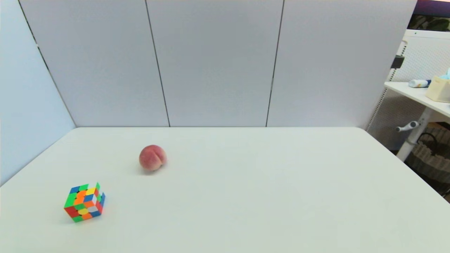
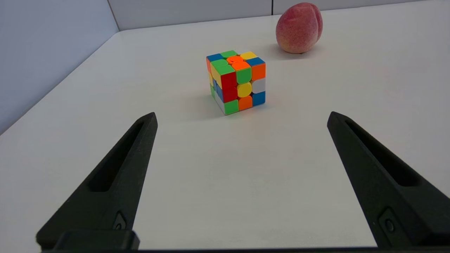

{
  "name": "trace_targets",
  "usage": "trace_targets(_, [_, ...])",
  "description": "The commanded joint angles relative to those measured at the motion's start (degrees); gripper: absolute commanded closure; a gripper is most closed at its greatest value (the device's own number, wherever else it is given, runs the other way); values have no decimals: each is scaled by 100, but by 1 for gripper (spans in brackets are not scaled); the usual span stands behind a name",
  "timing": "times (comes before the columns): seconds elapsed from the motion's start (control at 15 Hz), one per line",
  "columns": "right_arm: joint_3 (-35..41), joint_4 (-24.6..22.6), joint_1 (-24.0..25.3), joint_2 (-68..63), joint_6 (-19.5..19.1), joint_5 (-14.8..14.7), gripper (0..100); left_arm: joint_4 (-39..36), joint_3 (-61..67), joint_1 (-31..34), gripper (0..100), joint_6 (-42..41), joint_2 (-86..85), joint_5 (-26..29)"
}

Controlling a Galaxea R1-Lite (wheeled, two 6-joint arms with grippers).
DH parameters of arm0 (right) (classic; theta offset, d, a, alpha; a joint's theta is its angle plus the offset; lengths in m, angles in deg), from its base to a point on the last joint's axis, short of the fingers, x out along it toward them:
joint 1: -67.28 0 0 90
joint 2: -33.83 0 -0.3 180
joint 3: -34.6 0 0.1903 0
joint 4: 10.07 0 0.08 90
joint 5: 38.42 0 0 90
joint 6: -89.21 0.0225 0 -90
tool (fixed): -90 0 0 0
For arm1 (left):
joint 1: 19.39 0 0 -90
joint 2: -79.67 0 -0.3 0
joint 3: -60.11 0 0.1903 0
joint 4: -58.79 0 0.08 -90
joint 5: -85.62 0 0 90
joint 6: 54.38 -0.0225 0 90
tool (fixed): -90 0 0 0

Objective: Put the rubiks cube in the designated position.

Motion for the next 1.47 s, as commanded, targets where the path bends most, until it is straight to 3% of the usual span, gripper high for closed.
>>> trace_targets(0.07, [-1,4,0,-7,6,1,0,-66,-332,-15,0,-155,611,11])
trace_targets(0.67, [-1,4,0,-7,6,1,0,154,-4375,-33,0,-506,4883,107])
trace_targets(0.87, [-1,4,0,-7,6,1,0,1349,-5570,187,0,-1086,5867,1136])
trace_targets(1.2, [-1,4,0,-7,6,1,0,3678,-7354,1479,0,-3855,7414,3280])
trace_targets(1.27, [-1,4,0,-7,-12,1,0,4417,-7715,1672,0,-4716,7801,3526])
trace_targets(1.47, [-1,4,0,-7,6,1,0,5902,-8216,1971,0,-6544,8565,3518])
